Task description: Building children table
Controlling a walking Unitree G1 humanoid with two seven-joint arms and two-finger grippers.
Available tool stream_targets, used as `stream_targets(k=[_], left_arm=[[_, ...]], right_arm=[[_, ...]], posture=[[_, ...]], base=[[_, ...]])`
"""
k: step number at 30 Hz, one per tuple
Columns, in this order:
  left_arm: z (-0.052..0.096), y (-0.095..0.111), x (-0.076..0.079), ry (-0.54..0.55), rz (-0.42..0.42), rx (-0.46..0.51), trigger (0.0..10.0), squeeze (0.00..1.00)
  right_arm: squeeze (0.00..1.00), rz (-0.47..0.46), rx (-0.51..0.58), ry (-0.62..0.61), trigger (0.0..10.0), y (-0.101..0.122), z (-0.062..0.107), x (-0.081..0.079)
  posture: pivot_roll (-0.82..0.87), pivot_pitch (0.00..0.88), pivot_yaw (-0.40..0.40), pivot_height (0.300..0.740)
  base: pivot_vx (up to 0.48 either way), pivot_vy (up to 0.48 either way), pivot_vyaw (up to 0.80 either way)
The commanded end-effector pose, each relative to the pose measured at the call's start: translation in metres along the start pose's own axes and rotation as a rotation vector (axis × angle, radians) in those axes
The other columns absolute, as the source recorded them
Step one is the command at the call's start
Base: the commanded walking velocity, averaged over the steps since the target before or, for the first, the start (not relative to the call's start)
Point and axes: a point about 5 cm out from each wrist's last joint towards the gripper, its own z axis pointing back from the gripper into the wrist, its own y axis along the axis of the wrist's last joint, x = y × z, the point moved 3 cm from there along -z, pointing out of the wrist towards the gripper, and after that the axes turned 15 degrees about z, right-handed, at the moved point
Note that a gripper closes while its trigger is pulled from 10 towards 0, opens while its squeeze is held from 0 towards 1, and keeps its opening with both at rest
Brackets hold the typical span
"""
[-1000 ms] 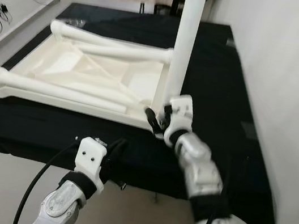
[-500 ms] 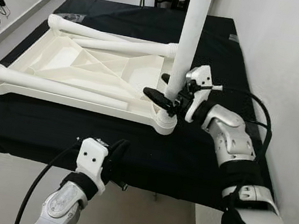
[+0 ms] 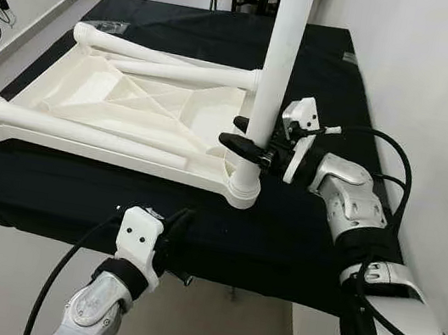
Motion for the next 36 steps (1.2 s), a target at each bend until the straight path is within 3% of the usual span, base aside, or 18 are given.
stream_targets(k=[1,2,4,5,6,7,9,10,14,15,16,17,18,22,23,24,25,36], left_arm=[[0.003,-0.002,-0.001,0.008,-0.001,-0.005,10.0,0.0],[0.004,-0.002,0.0,0.009,-0.002,-0.004,10.0,0.0],[0.005,-0.001,-0.001,0.011,-0.006,-0.004,10.0,0.0],[0.006,-0.001,-0.001,0.011,-0.007,-0.003,10.0,0.0],[0.006,-0.001,-0.001,0.011,-0.007,-0.003,10.0,0.0],[0.006,0.0,-0.001,0.011,-0.008,-0.003,10.0,0.0],[0.006,0.0,-0.001,0.011,-0.008,-0.003,10.0,0.0],[0.006,0.0,-0.002,0.011,-0.009,-0.005,10.0,0.0],[0.006,-0.001,-0.004,0.008,-0.008,-0.011,10.0,0.0],[0.006,-0.001,-0.004,0.004,-0.007,-0.014,10.0,0.0],[0.006,-0.001,-0.004,0.004,-0.007,-0.014,10.0,0.0],[0.005,-0.001,-0.005,0.003,-0.007,-0.014,10.0,0.0],[0.005,-0.001,-0.005,0.005,-0.01,-0.012,10.0,0.0],[0.004,-0.001,-0.005,0.009,-0.012,-0.009,10.0,0.0],[0.003,-0.001,-0.005,0.008,-0.011,-0.009,10.0,0.0],[0.003,-0.001,-0.005,0.008,-0.011,-0.009,10.0,0.0],[0.003,-0.001,-0.004,0.007,-0.01,-0.009,10.0,0.0],[0.0,-0.002,-0.002,0.007,-0.007,-0.004,10.0,0.0]], right_arm=[[0.0,-0.069,-0.075,-0.039,0.0,-0.026,0.004,-0.011],[0.0,-0.073,-0.176,-0.161,0.0,-0.046,0.004,-0.014],[0.0,-0.083,-0.479,-0.608,0.0,-0.091,0.022,-0.026],[0.0,-0.138,-0.495,-0.65,0.0,-0.097,0.025,-0.051],[0.0,-0.138,-0.495,-0.65,0.0,-0.097,0.025,-0.051],[0.0,-0.186,-0.477,-0.647,0.0,-0.096,0.025,-0.067],[0.0,-0.186,-0.477,-0.647,0.0,-0.096,0.025,-0.067],[0.0,-0.191,-0.444,-0.621,0.0,-0.089,0.022,-0.081],[0.0,-0.113,-0.429,-0.595,0.0,-0.08,0.018,-0.076],[0.0,-0.086,-0.431,-0.59,1.2,-0.079,0.015,-0.07],[0.0,-0.086,-0.431,-0.59,1.2,-0.079,0.015,-0.07],[0.0,-0.089,-0.404,-0.581,10.0,-0.077,0.011,-0.063],[1.0,-0.097,-0.336,-0.567,10.0,-0.069,0.005,-0.055],[1.0,-0.081,-0.175,-0.494,10.0,-0.042,-0.009,-0.04],[0.65,-0.079,-0.153,-0.465,10.0,-0.035,-0.011,-0.039],[0.65,-0.079,-0.153,-0.465,10.0,-0.035,-0.011,-0.039],[0.0,-0.071,-0.118,-0.411,10.0,-0.026,-0.012,-0.036],[0.0,0.046,-0.066,0.052,10.0,-0.014,0.001,-0.03]], posture=[[0.15,0.124,-0.028,0.74],[0.16,0.129,-0.033,0.74],[0.16,0.134,-0.028,0.74],[0.16,0.141,-0.027,0.74],[0.16,0.141,-0.027,0.74],[0.17,0.145,-0.027,0.74],[0.17,0.145,-0.027,0.74],[0.16,0.139,-0.018,0.74],[0.15,0.132,-0.011,0.74],[0.15,0.13,-0.014,0.74],[0.15,0.13,-0.014,0.74],[0.15,0.129,-0.008,0.74],[0.15,0.128,-0.006,0.74],[0.16,0.126,-0.01,0.74],[0.16,0.126,-0.01,0.74],[0.16,0.126,-0.01,0.74],[0.15,0.122,-0.009,0.74],[0.16,0.115,-0.027,0.74]], base=[[0.0,0.0,0.0],[0.0,0.0,0.0],[0.0,0.0,0.0],[0.0,0.0,0.0],[0.0,0.0,0.0],[0.0,0.0,0.0],[0.0,0.0,0.0],[0.0,0.0,0.0],[0.0,0.0,0.0],[0.0,0.0,0.0],[0.0,0.0,0.0],[0.0,0.0,0.0],[0.0,0.0,0.0],[0.0,0.0,0.0],[0.0,0.0,0.0],[0.0,0.0,0.0],[0.0,0.0,0.0],[0.0,0.0,0.0]])
